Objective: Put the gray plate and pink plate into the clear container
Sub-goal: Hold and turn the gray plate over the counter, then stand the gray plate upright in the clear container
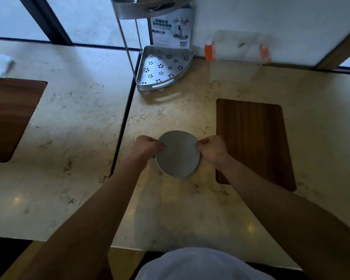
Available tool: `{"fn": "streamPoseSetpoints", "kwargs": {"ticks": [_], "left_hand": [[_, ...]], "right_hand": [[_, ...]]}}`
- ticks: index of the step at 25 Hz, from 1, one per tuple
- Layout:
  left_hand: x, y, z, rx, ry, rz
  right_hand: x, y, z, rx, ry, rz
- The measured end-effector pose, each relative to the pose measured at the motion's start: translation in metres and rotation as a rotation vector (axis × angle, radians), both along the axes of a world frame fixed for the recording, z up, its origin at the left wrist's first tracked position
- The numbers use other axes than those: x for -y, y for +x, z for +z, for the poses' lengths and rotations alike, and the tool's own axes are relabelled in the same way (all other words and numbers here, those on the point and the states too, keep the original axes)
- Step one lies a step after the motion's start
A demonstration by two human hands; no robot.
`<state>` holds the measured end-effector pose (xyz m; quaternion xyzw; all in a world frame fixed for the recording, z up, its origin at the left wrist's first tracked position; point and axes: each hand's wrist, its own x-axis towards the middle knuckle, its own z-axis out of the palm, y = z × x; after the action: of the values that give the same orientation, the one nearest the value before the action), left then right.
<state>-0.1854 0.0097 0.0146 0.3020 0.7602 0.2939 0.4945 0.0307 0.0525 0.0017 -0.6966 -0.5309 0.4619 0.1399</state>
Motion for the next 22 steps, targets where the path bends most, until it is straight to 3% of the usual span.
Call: {"fn": "streamPoseSetpoints", "kwargs": {"ticks": [10,22], "left_hand": [[-0.060,0.075,0.029,0.081,0.044,-0.064],[-0.182,0.146,0.068,0.140,0.107,-0.013]], "right_hand": [[-0.039,0.088,0.041,-0.090,0.081,-0.055],[-0.172,0.154,0.083,-0.081,0.238,-0.042]]}}
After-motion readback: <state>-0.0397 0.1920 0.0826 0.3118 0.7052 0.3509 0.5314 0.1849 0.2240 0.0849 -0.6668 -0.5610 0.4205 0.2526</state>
